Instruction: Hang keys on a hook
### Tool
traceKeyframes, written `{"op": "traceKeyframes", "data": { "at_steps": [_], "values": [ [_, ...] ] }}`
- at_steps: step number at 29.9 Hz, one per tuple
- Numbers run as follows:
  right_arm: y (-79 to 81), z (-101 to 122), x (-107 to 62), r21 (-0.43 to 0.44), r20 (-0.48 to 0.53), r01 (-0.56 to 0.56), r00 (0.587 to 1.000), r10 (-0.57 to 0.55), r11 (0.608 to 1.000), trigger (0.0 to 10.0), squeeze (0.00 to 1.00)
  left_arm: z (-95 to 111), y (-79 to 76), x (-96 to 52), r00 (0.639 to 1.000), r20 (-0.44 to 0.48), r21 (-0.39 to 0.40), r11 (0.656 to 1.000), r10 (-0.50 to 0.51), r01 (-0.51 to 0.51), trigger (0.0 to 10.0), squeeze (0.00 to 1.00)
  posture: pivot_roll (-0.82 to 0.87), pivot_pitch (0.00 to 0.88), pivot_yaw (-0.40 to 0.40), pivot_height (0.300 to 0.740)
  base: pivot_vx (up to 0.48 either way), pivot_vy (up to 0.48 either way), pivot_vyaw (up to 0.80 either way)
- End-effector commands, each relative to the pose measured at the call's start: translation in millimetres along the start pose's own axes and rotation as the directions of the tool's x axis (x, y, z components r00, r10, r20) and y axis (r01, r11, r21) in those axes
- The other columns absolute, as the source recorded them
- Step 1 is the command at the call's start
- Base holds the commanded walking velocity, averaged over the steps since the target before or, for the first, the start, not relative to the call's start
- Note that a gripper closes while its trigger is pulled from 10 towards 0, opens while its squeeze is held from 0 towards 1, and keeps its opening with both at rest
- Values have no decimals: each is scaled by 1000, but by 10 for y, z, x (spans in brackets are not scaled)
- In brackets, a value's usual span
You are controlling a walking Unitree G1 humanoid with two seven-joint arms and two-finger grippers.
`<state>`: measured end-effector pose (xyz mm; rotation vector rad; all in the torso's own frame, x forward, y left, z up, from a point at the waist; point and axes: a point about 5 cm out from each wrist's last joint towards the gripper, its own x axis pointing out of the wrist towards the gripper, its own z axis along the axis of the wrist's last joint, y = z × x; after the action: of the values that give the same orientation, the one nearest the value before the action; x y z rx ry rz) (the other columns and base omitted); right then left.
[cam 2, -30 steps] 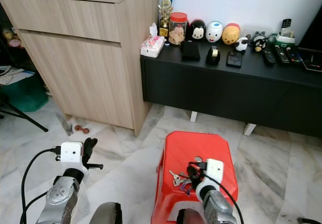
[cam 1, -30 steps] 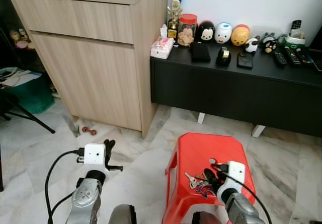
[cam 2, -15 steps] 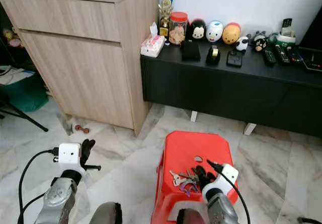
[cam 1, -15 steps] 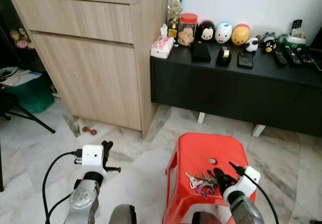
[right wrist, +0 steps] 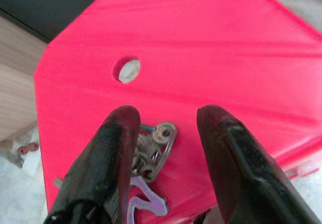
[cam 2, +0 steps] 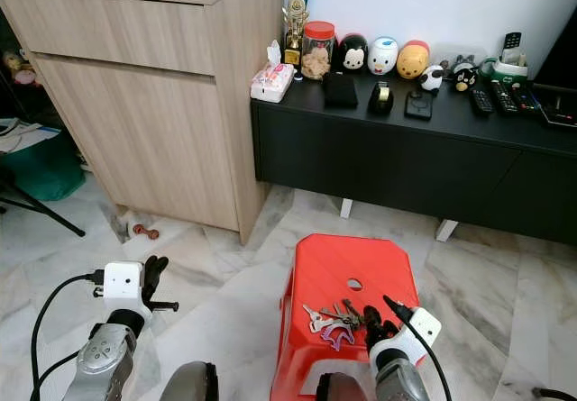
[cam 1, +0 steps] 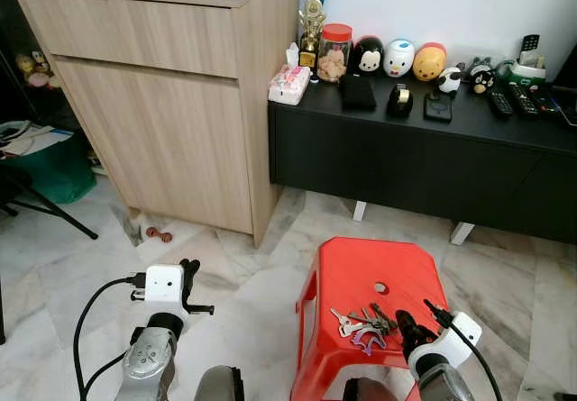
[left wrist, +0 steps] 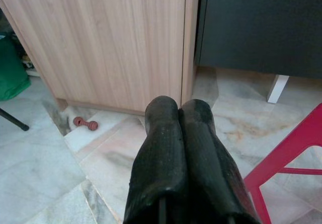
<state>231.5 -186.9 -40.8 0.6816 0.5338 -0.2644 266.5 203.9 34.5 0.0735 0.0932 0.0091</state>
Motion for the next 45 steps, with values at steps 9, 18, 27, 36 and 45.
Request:
{"op": "traceKeyframes", "data": {
  "at_steps": [9,18,27,36,45],
  "values": [
    [45,-28,35,-13,-82,-7,997,6,1000,10000,0,-34,20,-13,1000,-22,21,1000,3,-3,10000,0,153,37,-50,613,0,0,0],
    [46,-22,59,3,-99,-2,995,2,1000,10000,0,-34,26,-15,1000,-21,24,1000,5,-4,10000,0,158,38,-48,613,0,0,0],
    [83,-121,78,24,-181,-8,983,12,1000,10000,0,-35,26,-23,1000,-22,33,999,-1,2,10000,0,162,42,-49,613,0,0,0],
    [97,-138,82,30,-180,-8,984,14,1000,10000,0,-38,24,-29,1000,-23,33,999,-1,2,10000,0,163,42,-48,613,0,0,0],
    [127,-117,104,33,-168,-26,985,31,999,0,0,-39,20,-31,1000,-22,35,999,0,1,10000,0,163,41,-47,613,0,0,0]
  ]
}}
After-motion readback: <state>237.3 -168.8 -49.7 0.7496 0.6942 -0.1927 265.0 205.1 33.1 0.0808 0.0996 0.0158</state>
